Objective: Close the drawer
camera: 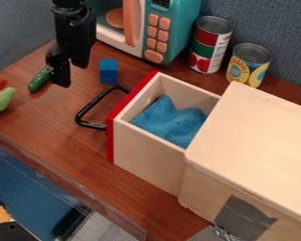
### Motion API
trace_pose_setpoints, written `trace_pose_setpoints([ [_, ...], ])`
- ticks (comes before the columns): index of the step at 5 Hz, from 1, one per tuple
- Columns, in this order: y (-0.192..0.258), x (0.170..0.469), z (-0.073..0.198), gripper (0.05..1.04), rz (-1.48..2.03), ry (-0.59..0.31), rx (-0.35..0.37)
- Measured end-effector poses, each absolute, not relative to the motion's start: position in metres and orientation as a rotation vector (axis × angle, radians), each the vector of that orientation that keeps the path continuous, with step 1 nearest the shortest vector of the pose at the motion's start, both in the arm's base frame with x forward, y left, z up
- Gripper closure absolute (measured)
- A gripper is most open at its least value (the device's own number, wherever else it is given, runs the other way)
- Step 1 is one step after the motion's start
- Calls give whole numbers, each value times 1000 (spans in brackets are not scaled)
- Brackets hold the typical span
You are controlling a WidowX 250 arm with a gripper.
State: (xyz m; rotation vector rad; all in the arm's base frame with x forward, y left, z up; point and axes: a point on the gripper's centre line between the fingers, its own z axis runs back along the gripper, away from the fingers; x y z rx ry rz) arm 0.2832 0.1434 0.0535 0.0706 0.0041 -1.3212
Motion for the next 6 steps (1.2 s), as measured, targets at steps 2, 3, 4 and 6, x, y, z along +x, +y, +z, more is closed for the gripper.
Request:
trace_pose_setpoints([
  [2, 130, 261, 41, 83, -1335, 17, 48],
  [3, 116, 260, 40, 83, -1305, 11, -7],
  [4, 102, 261, 37, 83, -1284, 23, -45],
  [6, 84, 270, 35, 83, -1241, 2, -110],
])
